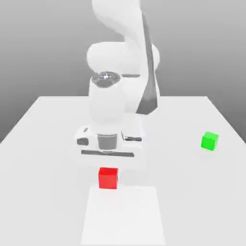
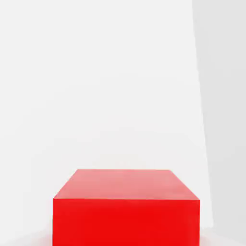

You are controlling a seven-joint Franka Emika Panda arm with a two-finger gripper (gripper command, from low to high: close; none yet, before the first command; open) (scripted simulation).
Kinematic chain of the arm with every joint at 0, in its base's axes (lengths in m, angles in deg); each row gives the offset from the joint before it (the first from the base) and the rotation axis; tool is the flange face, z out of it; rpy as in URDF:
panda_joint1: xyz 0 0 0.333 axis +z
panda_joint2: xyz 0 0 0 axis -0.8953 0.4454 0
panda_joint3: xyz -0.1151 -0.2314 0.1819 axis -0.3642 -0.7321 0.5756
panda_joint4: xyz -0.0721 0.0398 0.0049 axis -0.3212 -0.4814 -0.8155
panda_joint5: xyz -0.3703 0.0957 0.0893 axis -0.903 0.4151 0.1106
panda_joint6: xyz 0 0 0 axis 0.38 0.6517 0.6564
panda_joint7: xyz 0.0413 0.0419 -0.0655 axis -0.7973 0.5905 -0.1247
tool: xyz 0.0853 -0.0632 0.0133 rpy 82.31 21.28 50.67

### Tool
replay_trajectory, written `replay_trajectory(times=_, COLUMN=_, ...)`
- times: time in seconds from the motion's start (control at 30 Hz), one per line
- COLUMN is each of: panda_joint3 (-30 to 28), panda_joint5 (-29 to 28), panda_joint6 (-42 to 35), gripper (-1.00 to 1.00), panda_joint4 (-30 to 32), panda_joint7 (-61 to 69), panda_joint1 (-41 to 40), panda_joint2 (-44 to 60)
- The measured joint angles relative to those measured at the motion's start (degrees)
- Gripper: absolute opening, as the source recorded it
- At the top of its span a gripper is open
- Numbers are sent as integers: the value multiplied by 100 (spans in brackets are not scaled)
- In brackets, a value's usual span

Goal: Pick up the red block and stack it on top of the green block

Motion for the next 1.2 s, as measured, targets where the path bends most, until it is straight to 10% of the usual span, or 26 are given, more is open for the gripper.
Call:
replay_trajectory(times=0.97, panda_joint3=2885, panda_joint5=1481, panda_joint6=-1117, gripper=-100, panda_joint4=-344, panda_joint7=3643, panda_joint1=5818, panda_joint2=-901)
replay_trajectory(times=1.2, panda_joint3=3198, panda_joint5=1085, panda_joint6=-974, gripper=-100, panda_joint4=-429, panda_joint7=3519, panda_joint1=5858, panda_joint2=-637)
